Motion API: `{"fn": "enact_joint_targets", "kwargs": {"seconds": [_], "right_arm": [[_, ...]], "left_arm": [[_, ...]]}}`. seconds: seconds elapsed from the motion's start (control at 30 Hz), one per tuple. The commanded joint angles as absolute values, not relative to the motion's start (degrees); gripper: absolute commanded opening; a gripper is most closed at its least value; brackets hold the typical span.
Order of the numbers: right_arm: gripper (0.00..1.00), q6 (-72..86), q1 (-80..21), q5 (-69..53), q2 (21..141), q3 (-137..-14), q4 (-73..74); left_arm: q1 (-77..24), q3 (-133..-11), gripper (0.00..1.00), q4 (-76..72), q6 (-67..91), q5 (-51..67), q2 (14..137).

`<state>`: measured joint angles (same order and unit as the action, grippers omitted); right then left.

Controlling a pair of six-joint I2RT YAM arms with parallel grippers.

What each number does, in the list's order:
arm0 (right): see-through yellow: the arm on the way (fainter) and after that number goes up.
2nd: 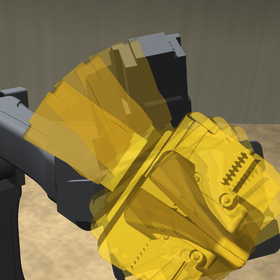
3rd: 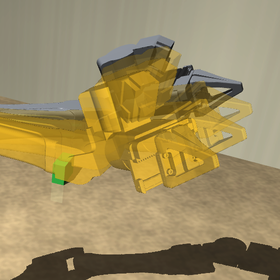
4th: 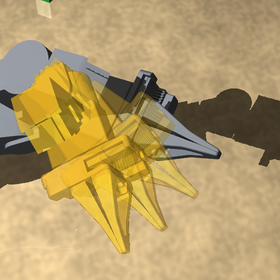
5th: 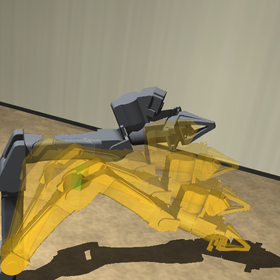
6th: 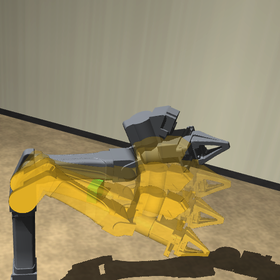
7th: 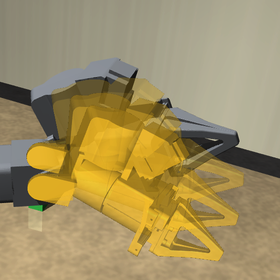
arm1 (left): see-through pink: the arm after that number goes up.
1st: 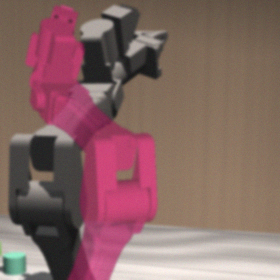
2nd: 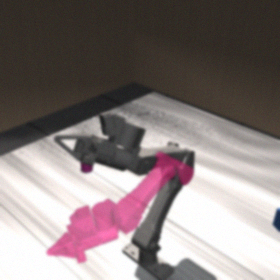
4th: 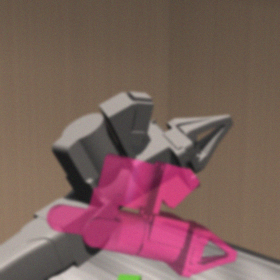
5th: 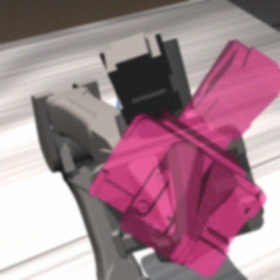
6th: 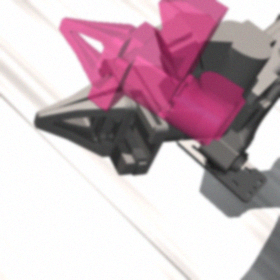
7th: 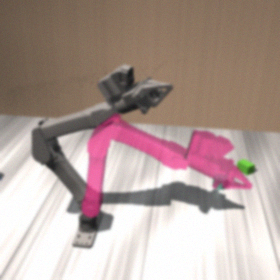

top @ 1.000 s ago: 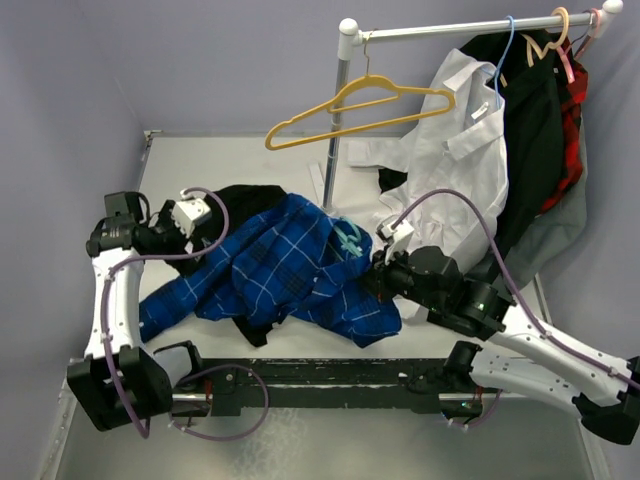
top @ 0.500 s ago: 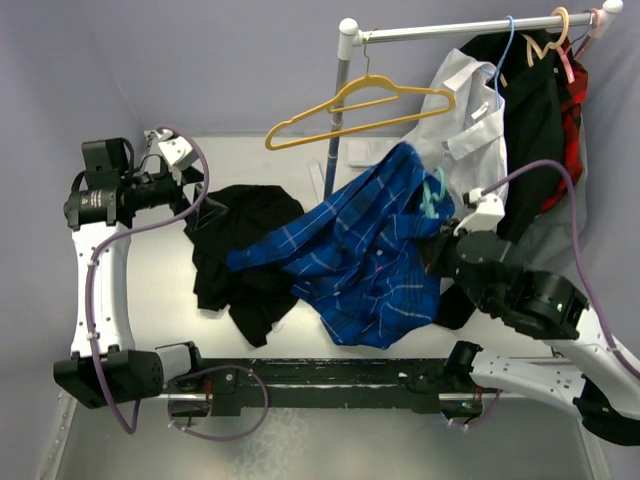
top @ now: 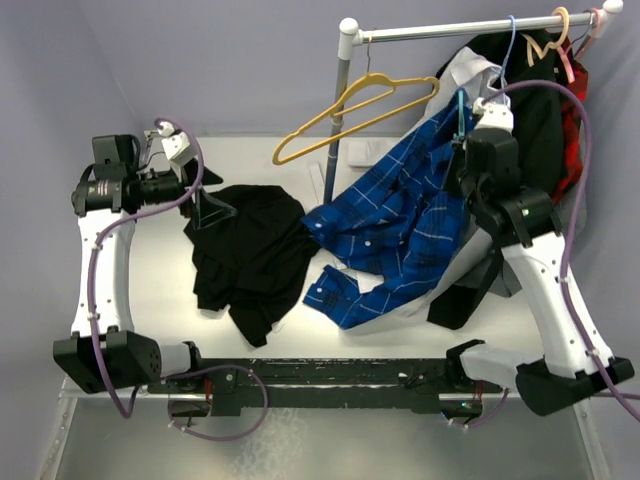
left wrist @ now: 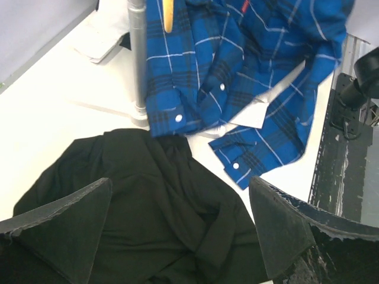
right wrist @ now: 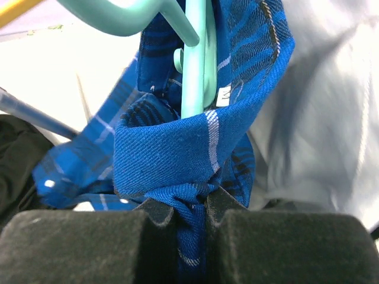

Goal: Place the shirt on the hanger

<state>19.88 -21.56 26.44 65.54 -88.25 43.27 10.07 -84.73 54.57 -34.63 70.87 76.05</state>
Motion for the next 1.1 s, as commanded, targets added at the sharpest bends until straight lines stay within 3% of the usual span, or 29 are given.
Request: {"fn": "enact_joint_targets", "kwargs": {"seconds": [0.0, 0.47, 1.07], "right_arm": [[0.0, 12.13, -17.62, 19.05, 69.22, -98.87, 33.9], [0.0, 10.39, -11.76, 8.52, 88.75, -130.34, 38.77], [0.0, 13.59, -1.94, -5.57, 93.4, -126.47, 33.44]], "left_arm": [[9.84, -81.14, 1.0, 54.81, -35.59, 72.74, 69.9], [9.87, -72.87, 0.99, 64.18, -42.8, 68.95, 60.67], [9.86, -70.34, 0.99, 63.88, -42.35, 68.73, 61.42]]}}
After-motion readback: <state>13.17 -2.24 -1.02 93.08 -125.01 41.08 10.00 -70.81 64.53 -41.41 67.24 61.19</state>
